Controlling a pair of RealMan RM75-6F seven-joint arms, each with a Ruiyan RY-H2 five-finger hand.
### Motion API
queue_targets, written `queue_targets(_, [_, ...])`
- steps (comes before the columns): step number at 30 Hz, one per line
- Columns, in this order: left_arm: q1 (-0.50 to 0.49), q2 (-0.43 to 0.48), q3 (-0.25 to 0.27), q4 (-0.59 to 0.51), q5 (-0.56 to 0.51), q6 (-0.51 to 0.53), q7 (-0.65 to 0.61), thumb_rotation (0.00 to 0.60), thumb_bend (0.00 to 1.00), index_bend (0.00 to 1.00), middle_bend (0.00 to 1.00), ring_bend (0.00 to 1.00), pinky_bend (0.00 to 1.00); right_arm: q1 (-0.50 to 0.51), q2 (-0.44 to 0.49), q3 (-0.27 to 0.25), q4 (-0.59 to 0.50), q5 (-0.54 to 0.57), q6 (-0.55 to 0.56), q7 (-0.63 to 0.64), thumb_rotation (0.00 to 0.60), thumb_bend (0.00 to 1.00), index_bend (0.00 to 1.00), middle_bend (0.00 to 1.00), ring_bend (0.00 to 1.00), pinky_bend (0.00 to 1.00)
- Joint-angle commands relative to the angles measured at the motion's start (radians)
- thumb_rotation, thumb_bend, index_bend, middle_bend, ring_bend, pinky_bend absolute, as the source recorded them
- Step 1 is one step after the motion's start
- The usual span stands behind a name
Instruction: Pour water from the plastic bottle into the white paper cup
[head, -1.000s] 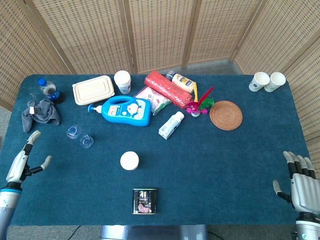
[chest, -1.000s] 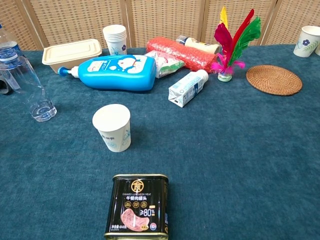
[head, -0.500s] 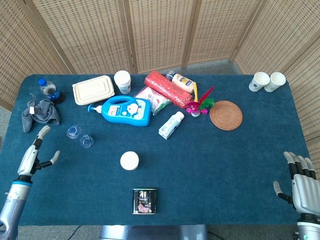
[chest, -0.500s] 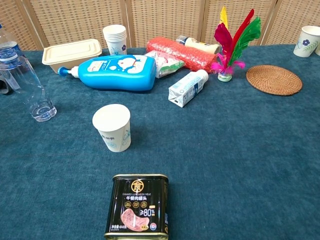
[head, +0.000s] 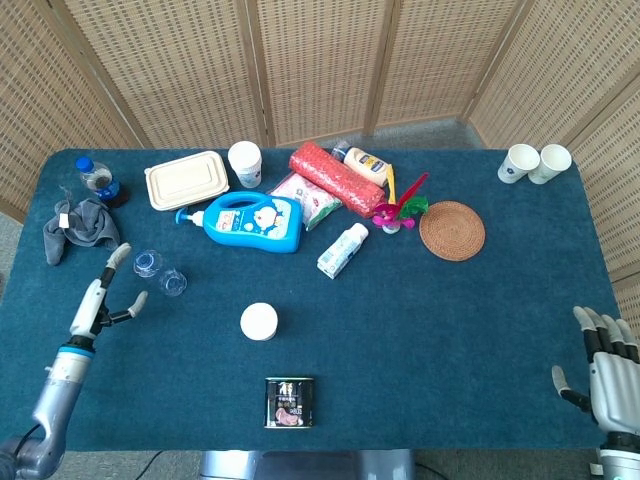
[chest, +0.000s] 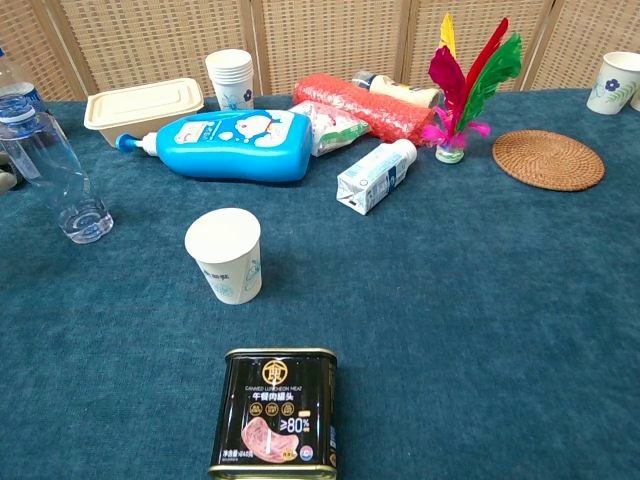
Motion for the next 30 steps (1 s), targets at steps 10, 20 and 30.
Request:
queue_targets(10, [-0.053, -0.079, 0.004, 0.084, 0.017, -0.02, -0.169, 0.482, 0.47, 0.0, 0.0, 0.0, 0.09, -0.013, 0.014, -0.009, -0.007, 0.001, 0.004, 0.009, 0.591, 0.4, 0.0, 0.09, 0.0, 0.0])
queue_targets(20, [-0.065, -0.121, 0.009, 0.142, 0.014, -0.015, -0.215, 0.524, 0.65, 0.17, 0.14, 0.2, 0.36, -0.024, 0.023, -0.012, -0.009, 0.001, 0.011, 0.027, 0.591, 0.4, 0.0, 0.09, 0.0, 0.0])
queue_targets(30, [-0.07, -0.135, 0.007, 0.161, 0.006, 0.001, -0.165, 0.6, 0.7, 0.31, 0.28, 0.33, 0.47, -0.029, 0.027, -0.013, -0.011, -0.007, 0.014, 0.039, 0.591, 0.4, 0.0, 0.09, 0.0, 0.0])
